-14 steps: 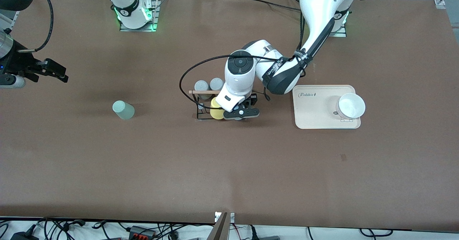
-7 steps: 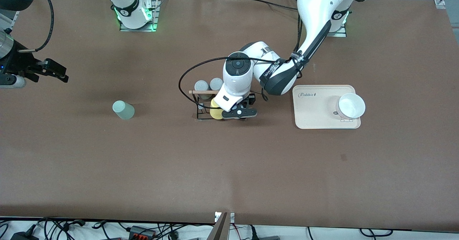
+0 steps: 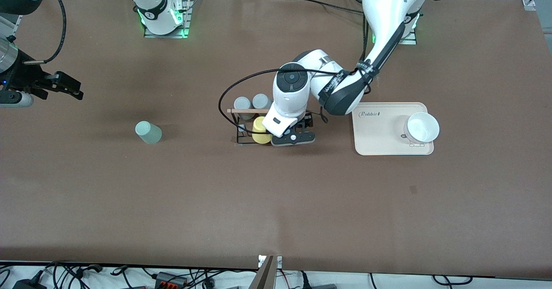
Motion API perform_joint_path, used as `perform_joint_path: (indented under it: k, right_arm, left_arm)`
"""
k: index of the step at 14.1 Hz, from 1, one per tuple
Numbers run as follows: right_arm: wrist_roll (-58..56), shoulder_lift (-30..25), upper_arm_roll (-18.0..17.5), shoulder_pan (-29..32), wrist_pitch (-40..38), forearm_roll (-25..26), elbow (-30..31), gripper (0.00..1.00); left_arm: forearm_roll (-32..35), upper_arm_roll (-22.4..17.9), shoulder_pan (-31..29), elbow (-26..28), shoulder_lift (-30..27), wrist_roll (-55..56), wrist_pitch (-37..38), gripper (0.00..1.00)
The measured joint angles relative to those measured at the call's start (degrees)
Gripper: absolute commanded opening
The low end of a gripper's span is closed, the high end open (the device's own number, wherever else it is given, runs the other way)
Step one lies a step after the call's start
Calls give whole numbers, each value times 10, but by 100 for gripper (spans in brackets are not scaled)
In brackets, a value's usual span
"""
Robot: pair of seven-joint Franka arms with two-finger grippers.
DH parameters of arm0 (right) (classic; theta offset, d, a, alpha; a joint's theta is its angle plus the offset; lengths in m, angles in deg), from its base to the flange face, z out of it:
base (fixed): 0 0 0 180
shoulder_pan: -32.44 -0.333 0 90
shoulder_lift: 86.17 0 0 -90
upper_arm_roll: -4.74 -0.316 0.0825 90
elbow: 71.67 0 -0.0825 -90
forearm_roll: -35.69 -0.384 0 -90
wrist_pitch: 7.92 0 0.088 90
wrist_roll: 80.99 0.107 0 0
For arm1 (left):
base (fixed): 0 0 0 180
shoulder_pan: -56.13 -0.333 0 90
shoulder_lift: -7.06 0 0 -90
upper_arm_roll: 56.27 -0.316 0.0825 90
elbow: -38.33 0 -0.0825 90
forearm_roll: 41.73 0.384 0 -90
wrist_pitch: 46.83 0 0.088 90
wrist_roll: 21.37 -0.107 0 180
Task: Hang scattered cups on rack with three cups
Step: 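Hang the light blue cup on the rack beside the yellow cup, then withdraw the left gripper while the right gripper reaches the green cup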
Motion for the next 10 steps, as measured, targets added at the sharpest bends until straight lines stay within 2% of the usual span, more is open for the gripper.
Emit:
perform_joint_path:
  k: [2,5,10]
  right_arm:
    - [0,5,0,-1,-1,1,1,100]
    - [0,28,0,-9,0,2,5,100]
    - [1,100,-1,-34,19,4,7,100]
  left_arm:
    - [1,0,-24,-10,-43,-17,55,100]
    - [2,-1,-82,-15,-127,-105,137,100]
    - [-12,1,-203,-14,-215,-348,273,100]
